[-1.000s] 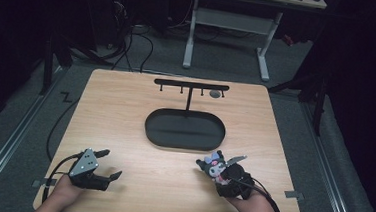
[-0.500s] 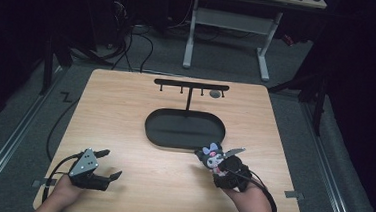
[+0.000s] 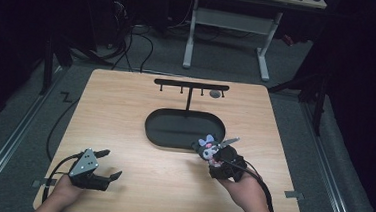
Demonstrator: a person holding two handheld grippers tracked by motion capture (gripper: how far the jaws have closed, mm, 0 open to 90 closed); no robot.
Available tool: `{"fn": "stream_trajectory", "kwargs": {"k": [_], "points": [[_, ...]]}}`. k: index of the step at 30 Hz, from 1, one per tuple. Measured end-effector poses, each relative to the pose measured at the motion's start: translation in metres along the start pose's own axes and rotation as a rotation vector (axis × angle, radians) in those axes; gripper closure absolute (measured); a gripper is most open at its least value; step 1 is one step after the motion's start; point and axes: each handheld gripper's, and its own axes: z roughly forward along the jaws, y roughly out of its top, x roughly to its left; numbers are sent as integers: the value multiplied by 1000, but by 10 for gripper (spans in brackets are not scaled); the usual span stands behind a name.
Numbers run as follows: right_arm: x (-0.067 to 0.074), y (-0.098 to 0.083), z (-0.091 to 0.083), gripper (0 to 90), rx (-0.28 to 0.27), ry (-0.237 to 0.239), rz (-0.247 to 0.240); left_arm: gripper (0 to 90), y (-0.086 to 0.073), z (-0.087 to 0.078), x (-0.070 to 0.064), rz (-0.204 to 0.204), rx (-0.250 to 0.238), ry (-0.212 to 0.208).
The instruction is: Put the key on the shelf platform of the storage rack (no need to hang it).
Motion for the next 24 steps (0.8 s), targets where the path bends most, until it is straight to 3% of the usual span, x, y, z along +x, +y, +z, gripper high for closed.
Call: {"fn": "stream_trajectory", "kwargs": {"k": [11,24], "points": [[-3,20,-2,472,-7,-23,-8,155,0,0,0,0,-1,0],[-10,42,13,471,-1,-26,10,155,0,0,0,-1,0,0]]}}
